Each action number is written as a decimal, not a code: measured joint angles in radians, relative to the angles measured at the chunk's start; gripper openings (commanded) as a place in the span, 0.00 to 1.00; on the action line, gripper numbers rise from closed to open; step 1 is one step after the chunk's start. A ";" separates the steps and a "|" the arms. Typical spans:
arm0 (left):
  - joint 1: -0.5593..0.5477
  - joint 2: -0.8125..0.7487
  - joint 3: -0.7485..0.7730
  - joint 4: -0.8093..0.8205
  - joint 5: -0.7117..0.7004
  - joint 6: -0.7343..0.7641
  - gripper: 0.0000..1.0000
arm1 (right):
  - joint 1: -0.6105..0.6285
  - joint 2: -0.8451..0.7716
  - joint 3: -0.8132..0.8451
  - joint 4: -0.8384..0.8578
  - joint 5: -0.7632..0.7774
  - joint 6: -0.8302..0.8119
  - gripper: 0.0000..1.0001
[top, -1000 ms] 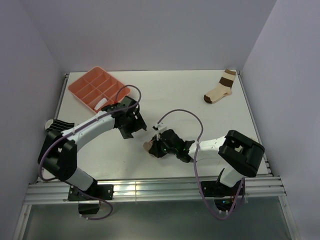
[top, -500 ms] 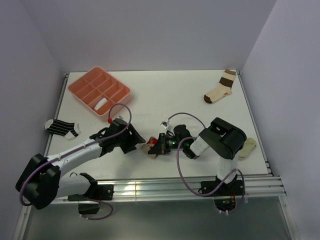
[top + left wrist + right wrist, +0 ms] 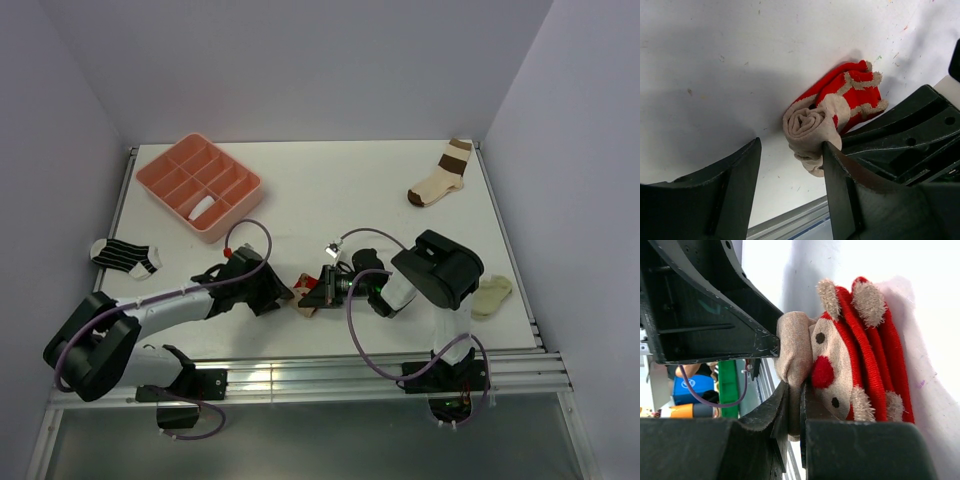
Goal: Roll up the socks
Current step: Roll the sock at the center of the board.
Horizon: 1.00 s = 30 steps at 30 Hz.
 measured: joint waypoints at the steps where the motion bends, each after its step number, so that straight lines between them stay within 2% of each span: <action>1: 0.000 0.003 -0.005 0.011 0.000 -0.002 0.56 | -0.002 0.005 0.000 0.007 -0.003 0.006 0.00; 5: -0.001 0.015 -0.023 0.054 0.002 -0.013 0.53 | -0.007 0.021 0.000 0.027 -0.014 0.022 0.00; 10: -0.001 0.057 -0.026 0.122 0.010 -0.016 0.43 | -0.011 0.025 0.001 0.031 -0.018 0.034 0.00; 14: -0.001 0.099 -0.026 0.184 0.021 -0.016 0.38 | -0.014 0.025 0.005 0.022 -0.021 0.032 0.09; 16: -0.001 0.118 -0.025 0.211 0.028 -0.016 0.30 | -0.018 0.025 0.007 0.016 -0.022 0.032 0.14; 17: 0.000 0.127 -0.023 0.222 0.031 -0.017 0.26 | -0.018 0.025 0.009 0.013 -0.022 0.032 0.19; 18: 0.000 0.135 -0.020 0.228 0.033 -0.016 0.14 | -0.019 0.024 0.010 0.009 -0.022 0.031 0.22; 20: 0.000 0.145 -0.009 0.228 0.035 -0.015 0.05 | -0.019 0.016 0.011 -0.003 -0.021 0.025 0.26; 21: 0.000 0.149 0.001 0.220 0.036 -0.011 0.01 | -0.020 0.008 0.011 -0.014 -0.017 0.017 0.27; 25: -0.001 0.169 0.079 0.107 0.030 0.008 0.00 | -0.018 -0.069 0.012 -0.132 0.021 -0.050 0.38; 30: -0.008 0.237 0.273 -0.174 -0.019 0.055 0.00 | -0.008 -0.231 0.014 -0.365 0.136 -0.181 0.50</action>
